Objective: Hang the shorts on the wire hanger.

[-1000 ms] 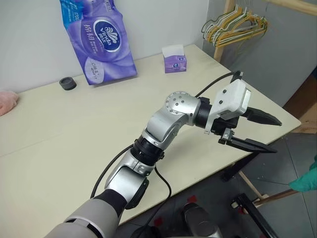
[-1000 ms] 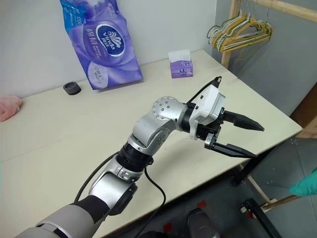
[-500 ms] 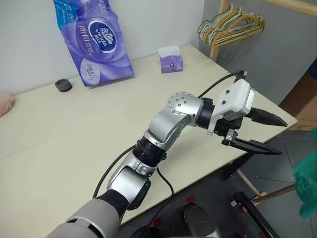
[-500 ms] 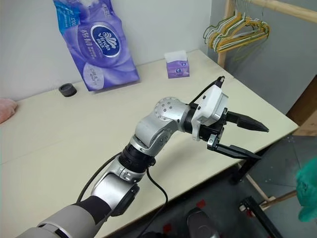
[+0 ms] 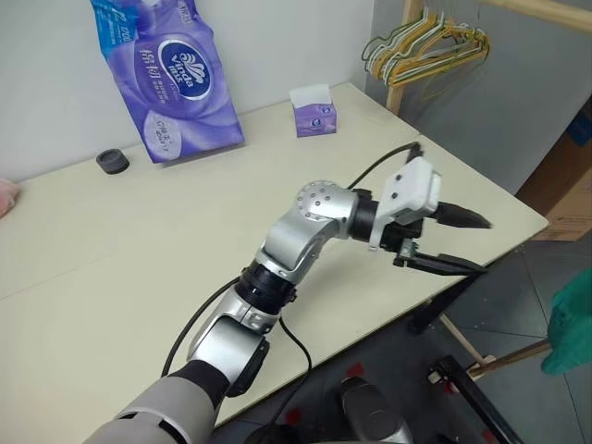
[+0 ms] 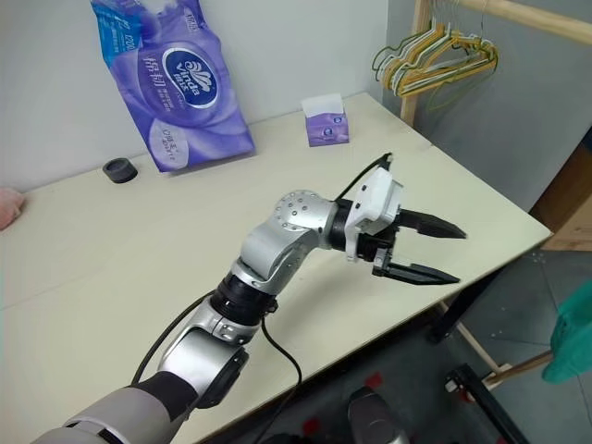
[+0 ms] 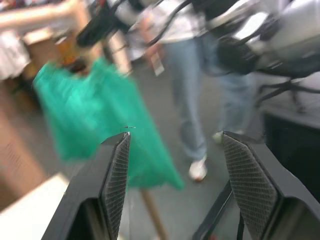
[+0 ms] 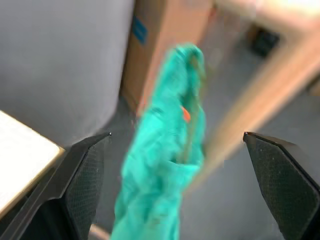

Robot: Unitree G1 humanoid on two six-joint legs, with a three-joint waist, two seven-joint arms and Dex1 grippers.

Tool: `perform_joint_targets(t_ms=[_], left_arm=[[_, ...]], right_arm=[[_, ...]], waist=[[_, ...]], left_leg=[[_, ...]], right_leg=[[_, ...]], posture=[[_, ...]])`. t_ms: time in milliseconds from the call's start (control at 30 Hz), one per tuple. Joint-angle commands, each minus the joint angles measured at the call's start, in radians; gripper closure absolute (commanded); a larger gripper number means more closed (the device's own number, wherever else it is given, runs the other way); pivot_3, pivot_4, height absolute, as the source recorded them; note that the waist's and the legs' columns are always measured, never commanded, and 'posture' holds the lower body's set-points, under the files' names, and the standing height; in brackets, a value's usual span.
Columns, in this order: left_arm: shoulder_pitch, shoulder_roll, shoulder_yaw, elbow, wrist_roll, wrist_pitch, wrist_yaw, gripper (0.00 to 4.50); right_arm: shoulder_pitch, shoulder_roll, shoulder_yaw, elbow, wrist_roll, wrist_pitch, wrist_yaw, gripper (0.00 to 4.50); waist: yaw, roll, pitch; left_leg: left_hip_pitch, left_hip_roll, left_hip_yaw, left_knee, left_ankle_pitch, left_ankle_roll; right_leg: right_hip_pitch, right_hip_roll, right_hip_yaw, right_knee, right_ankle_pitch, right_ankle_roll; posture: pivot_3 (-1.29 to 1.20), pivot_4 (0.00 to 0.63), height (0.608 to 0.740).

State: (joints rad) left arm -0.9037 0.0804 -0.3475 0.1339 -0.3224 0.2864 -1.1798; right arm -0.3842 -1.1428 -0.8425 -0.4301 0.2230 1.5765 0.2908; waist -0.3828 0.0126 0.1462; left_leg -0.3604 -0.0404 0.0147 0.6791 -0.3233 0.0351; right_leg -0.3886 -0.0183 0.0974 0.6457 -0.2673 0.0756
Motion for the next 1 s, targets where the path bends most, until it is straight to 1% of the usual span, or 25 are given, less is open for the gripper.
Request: perform_joint_targets(t_ms=[33,133,167,233,267,300,367,467,533,633,800,933,1000], left_arm=[[0.064,0.078,0.077,-0.04,0.025,0.02,0.088,1.43],[0.118,0.121,0.118,-0.052,0.064,0.027,0.197,1.43],[0.141,0.125,0.143,-0.056,0.087,0.035,0.273,1.43],[0.19,0.109,0.202,-0.065,0.15,0.039,0.465,1.43],[0.218,0.094,0.237,-0.074,0.188,0.052,0.584,1.43],[0.236,0.082,0.257,-0.081,0.213,0.061,0.661,1.43],[0.291,0.063,0.305,-0.096,0.275,0.056,0.822,1.43],[0.399,0.021,0.381,-0.133,0.418,0.056,1.138,1.43],[0.465,0.009,0.422,-0.164,0.47,0.042,1.255,1.43],[0.571,0.006,0.457,-0.215,0.489,0.018,1.32,1.43],[0.676,-0.001,0.49,-0.255,0.476,0.015,1.356,1.43],[0.706,-0.014,0.528,-0.278,0.423,0.022,1.347,1.43],[0.705,-0.009,0.539,-0.279,0.401,0.018,1.333,1.43]], right_arm=[[-0.008,0.141,0.093,-0.258,0.055,-0.066,0.01,0.02],[0.022,0.284,0.195,-0.353,0.053,-0.131,-0.019,0.02],[0.036,0.348,0.242,-0.367,0.057,-0.203,-0.023,0.02],[0.051,0.468,0.336,-0.381,0.051,-0.345,-0.047,0.02],[0.065,0.518,0.4,-0.375,0.028,-0.446,-0.063,0.02],[0.079,0.547,0.442,-0.366,0.006,-0.52,-0.074,0.02],[0.116,0.605,0.548,-0.32,-0.055,-0.703,-0.099,0.02],[0.15,0.729,0.674,-0.179,-0.079,-0.942,-0.098,0.02],[0.16,0.787,0.738,-0.08,-0.09,-1.061,-0.077,0.02],[0.161,0.844,0.802,0.062,-0.107,-1.2,-0.056,0.02],[0.13,0.908,0.826,0.248,-0.106,-1.33,-0.044,0.02],[0.117,0.925,0.839,0.34,-0.119,-1.393,-0.04,0.02],[0.119,0.929,0.845,0.361,-0.121,-1.414,-0.031,0.02]], waist=[[-0.006,-0.002,-0.003],[0.005,0.0,-0.005],[0.018,0.001,-0.006],[0.035,-0.005,-0.01],[0.047,-0.006,-0.012],[0.059,-0.006,-0.013],[0.084,-0.008,-0.015],[0.134,-0.017,-0.034],[0.166,-0.024,-0.039],[0.224,-0.027,-0.041],[0.328,-0.032,-0.045],[0.377,-0.035,-0.047],[0.391,-0.035,-0.047]], left_leg=[[0.0,0.001,-0.001,0.0,0.0,0.0],[0.0,0.0,-0.002,0.001,0.0,0.0],[-0.001,0.0,-0.003,0.002,0.0,0.0],[-0.001,-0.001,-0.006,0.003,0.0,0.0],[-0.001,0.0,-0.007,0.003,0.0,0.0],[-0.002,-0.001,-0.007,0.003,0.0,0.0],[-0.004,-0.002,-0.007,0.003,0.0,-0.001],[-0.006,-0.002,-0.008,0.002,0.003,-0.005],[-0.009,-0.002,-0.008,0.001,0.004,-0.008],[-0.009,-0.002,-0.008,0.002,0.005,-0.009],[-0.008,-0.002,-0.01,0.002,0.006,-0.01],[-0.007,-0.001,-0.011,0.002,0.009,-0.012],[-0.007,-0.001,-0.013,0.002,0.011,-0.013]], right_leg=[[0.0,0.0,0.0,0.0,0.0,0.0],[0.0,-0.001,-0.002,0.002,0.0,0.001],[-0.001,-0.001,-0.002,0.002,0.001,0.001],[-0.002,-0.002,-0.005,0.002,0.003,0.0],[-0.003,-0.002,-0.005,0.003,0.006,-0.003],[-0.004,-0.003,-0.006,0.003,0.007,-0.003],[-0.007,-0.004,-0.006,0.004,0.007,-0.004],[-0.012,-0.004,-0.007,0.005,0.008,-0.004],[-0.017,-0.004,-0.007,0.009,0.008,-0.004],[-0.018,-0.004,-0.007,0.012,0.008,-0.005],[-0.018,-0.004,-0.011,0.013,0.011,-0.011],[-0.018,-0.004,-0.014,0.014,0.015,-0.017],[-0.017,-0.004,-0.016,0.014,0.016,-0.019]], posture=[[-0.42,0.113,0.74],[-0.35,0.092,0.74],[-0.33,0.089,0.74],[-0.3,0.081,0.74],[-0.29,0.078,0.74],[-0.26,0.073,0.74],[-0.22,0.065,0.74],[-0.15,0.054,0.74],[-0.1,0.052,0.74],[-0.05,0.046,0.74],[0.02,0.051,0.74],[0.06,0.055,0.74],[0.08,0.058,0.74]])
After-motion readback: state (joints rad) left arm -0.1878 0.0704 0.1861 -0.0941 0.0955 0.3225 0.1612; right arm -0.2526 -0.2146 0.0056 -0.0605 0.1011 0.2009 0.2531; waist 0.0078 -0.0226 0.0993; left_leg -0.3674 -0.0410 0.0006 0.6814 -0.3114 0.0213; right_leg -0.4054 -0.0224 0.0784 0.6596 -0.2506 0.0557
